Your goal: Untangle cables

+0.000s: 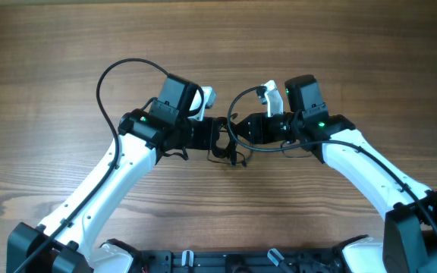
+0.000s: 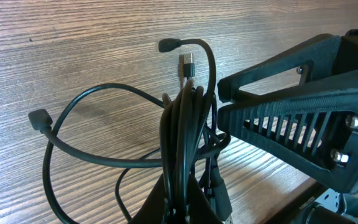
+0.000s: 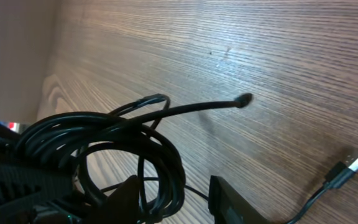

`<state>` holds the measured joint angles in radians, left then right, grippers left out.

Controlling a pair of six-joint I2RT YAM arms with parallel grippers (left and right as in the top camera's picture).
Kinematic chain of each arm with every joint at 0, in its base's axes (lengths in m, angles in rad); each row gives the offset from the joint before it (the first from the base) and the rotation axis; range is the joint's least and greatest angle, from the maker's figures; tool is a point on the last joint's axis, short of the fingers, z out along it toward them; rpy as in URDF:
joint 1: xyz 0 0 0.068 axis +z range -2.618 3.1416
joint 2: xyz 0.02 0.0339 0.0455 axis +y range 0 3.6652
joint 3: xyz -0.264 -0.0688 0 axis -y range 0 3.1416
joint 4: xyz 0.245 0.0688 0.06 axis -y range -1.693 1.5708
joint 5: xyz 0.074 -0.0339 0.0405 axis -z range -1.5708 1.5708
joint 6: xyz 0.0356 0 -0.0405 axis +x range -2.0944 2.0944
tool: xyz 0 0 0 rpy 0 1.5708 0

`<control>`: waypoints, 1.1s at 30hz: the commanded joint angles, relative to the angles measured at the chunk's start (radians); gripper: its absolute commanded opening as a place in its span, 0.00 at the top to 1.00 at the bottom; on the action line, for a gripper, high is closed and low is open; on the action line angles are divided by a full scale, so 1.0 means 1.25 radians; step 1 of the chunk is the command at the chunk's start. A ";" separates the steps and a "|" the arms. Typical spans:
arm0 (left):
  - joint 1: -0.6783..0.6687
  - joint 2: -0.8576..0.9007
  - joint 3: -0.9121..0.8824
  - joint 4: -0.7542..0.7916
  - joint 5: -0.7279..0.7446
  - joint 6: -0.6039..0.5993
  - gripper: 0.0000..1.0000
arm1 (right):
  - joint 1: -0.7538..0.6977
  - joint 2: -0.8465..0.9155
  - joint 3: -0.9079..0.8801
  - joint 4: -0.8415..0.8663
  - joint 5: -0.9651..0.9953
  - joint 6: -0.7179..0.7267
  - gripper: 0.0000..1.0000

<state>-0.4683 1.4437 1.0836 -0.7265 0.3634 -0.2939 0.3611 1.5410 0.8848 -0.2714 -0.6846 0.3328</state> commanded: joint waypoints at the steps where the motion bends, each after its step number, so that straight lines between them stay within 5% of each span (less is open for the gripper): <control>1: 0.004 0.004 0.001 0.005 -0.011 -0.002 0.96 | 0.001 0.010 0.002 -0.016 -0.017 -0.021 0.62; 6: 0.004 0.004 0.001 -0.012 -0.134 -0.040 0.96 | 0.001 0.010 0.002 -0.111 0.116 -0.016 0.61; 12: 0.004 0.004 0.001 -0.027 -0.160 -0.068 0.96 | 0.001 0.010 0.002 -0.080 -0.036 -0.108 0.60; 24: 0.004 0.004 0.001 0.000 0.042 -0.062 0.96 | 0.001 0.010 0.002 -0.026 -0.041 -0.106 0.60; 26: 0.004 0.004 0.001 0.000 0.048 -0.061 0.96 | 0.001 0.010 0.003 -0.026 -0.041 -0.104 0.63; 30: 0.004 0.004 0.001 0.000 0.053 -0.058 0.96 | 0.001 0.010 0.002 -0.028 0.008 -0.075 0.96; 33: 0.004 0.004 0.001 -0.005 0.036 -0.041 0.96 | 0.001 0.010 0.002 -0.063 0.151 0.044 0.96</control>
<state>-0.4683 1.4437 1.0836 -0.7311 0.3988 -0.3641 0.3614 1.5410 0.8848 -0.3206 -0.6777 0.2459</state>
